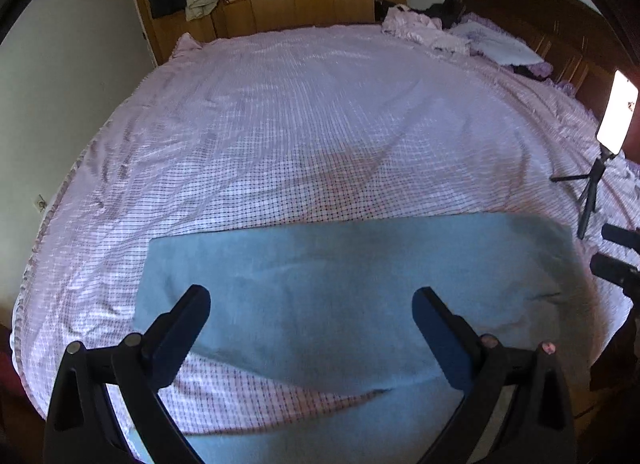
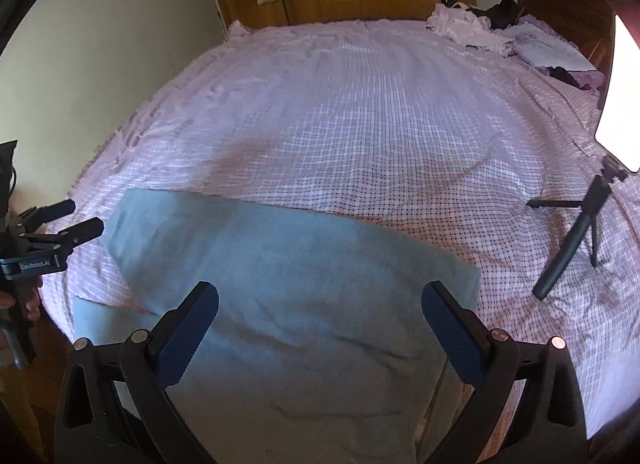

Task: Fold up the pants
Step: 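Lower both grippers onto the pants and close them on the fabric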

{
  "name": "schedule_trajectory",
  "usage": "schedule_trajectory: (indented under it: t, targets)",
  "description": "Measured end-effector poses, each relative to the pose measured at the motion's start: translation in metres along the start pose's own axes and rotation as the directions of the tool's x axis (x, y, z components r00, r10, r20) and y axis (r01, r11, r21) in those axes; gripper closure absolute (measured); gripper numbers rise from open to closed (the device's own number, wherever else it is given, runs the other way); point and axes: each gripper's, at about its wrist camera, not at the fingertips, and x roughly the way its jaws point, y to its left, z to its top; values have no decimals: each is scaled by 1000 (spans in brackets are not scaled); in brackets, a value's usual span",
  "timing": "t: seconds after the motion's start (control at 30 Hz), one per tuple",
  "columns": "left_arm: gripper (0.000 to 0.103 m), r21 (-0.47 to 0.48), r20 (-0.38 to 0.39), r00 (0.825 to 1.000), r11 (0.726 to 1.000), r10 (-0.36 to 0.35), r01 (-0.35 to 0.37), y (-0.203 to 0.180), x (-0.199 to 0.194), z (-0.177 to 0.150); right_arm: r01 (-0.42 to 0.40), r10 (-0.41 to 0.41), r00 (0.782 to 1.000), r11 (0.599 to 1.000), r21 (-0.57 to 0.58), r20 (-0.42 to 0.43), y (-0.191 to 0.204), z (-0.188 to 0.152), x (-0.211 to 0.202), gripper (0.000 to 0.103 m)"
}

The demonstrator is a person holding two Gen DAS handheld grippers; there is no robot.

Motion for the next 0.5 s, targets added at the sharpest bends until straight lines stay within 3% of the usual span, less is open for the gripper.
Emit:
schedule_trajectory:
  t: [0.5]
  targets:
    - [0,30,-120,993,999,-20,24,-7,136,25,37,-39,978,999,-12,-206,-47,23,112,5]
